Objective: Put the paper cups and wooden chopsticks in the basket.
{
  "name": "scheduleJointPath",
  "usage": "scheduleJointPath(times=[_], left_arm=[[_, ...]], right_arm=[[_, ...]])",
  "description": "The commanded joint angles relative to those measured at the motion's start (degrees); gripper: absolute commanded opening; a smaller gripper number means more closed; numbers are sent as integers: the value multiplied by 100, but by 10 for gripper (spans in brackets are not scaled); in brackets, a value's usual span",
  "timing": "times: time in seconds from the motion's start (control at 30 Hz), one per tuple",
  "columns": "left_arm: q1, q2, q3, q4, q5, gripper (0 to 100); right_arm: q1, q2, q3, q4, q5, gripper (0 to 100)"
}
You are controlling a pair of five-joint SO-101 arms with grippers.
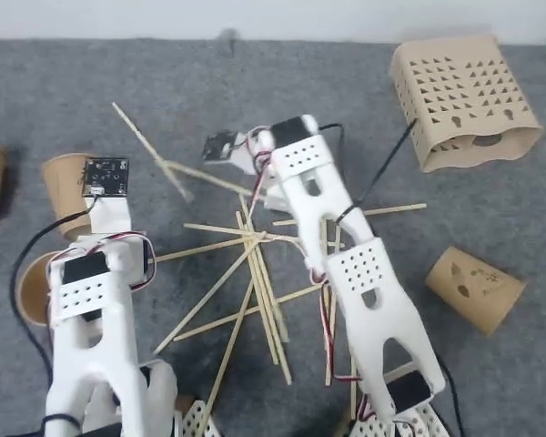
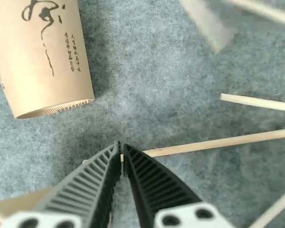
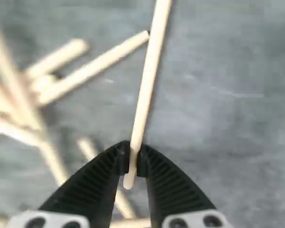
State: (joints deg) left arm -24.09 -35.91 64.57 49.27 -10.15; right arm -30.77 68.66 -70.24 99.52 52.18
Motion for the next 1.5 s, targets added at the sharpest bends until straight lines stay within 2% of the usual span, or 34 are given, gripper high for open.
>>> scheduleJointPath(times=[0.0, 0.23, 0.57, 0.73, 0.8, 0.93, 1.0, 1.07, 1.3, 1.47], left_arm=[[-123, -26, 13, -53, -18, 12], [-123, -26, 13, -53, -18, 12], [-123, -26, 13, -53, -18, 12], [-123, -26, 13, -53, -18, 12], [-123, -26, 13, -53, -18, 12], [-141, -26, 13, -53, -18, 12], [-141, -26, 13, -53, -18, 12], [-141, -26, 13, -53, -18, 12], [-149, -26, 13, -53, -18, 12], [-149, -26, 13, -53, -18, 12]], right_arm=[[-470, -312, 18, 338, -35, 6], [-690, -620, 281, 374, -387, 6], [-866, -2255, 2286, 277, -835, 6], [-919, -2369, 2673, -57, -1301, 8], [-910, -2440, 2655, -75, -1538, 54], [-919, -2835, 2664, 215, -1591, 277], [-892, -3099, 2664, 356, -1609, 327], [-857, -3459, 2716, 365, -1785, 292], [-629, -5288, 3930, 365, -2558, 31], [-119, -6668, 5090, 321, -3095, 18]])
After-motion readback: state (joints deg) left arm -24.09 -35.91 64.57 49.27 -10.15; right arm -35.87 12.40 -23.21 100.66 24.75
